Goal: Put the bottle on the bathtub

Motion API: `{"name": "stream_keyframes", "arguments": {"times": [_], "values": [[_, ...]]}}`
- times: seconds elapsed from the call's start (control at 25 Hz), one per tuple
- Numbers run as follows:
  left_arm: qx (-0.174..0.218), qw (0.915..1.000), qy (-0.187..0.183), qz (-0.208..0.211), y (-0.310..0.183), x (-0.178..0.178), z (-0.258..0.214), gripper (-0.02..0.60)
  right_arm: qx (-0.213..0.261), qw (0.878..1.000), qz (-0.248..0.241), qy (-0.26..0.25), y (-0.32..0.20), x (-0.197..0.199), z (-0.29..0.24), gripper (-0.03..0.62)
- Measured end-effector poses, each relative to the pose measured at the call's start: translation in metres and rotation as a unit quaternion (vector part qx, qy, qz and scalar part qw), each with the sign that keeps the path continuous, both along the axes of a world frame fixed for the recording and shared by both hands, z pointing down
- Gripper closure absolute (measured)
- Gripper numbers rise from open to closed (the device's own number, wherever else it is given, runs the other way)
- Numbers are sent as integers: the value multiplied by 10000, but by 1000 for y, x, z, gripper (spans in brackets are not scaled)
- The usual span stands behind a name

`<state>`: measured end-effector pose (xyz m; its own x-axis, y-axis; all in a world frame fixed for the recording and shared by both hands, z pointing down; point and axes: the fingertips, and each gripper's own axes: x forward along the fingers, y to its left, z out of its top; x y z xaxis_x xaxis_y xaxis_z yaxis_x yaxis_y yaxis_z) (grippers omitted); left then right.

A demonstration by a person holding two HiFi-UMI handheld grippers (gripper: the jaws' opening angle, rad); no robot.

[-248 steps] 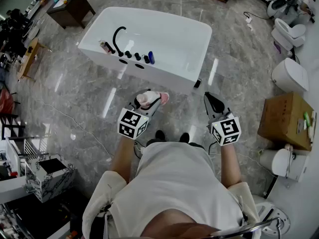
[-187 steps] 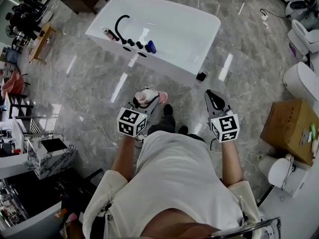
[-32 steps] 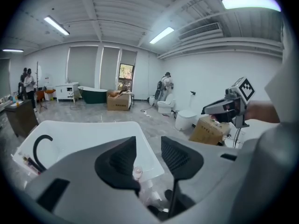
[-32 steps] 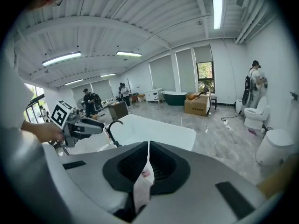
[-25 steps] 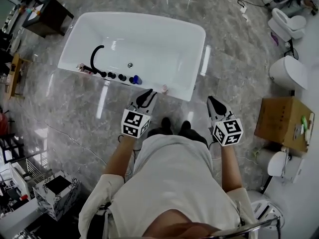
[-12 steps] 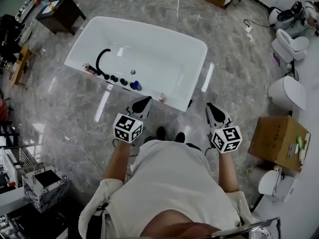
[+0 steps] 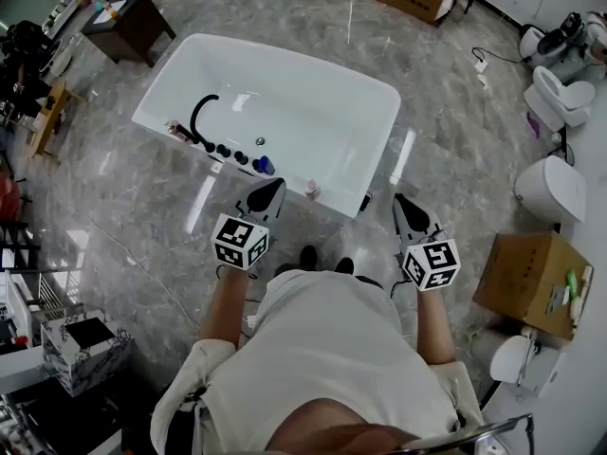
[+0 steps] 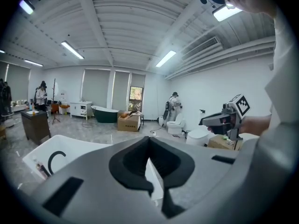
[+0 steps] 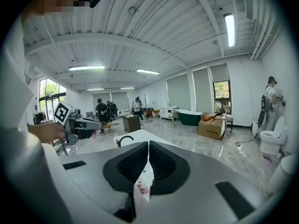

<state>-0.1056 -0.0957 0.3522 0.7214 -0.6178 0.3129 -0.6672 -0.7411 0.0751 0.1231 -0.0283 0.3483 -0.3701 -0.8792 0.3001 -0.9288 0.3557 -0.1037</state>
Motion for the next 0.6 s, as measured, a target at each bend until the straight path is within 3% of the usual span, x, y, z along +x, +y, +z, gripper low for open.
{"name": "stream_keyframes", "arguments": {"times": [0.6], "values": [[-9,9998,-100,-196,-1,-14,4,574,34,10000,-57,9,-5,0,-3,560]]}}
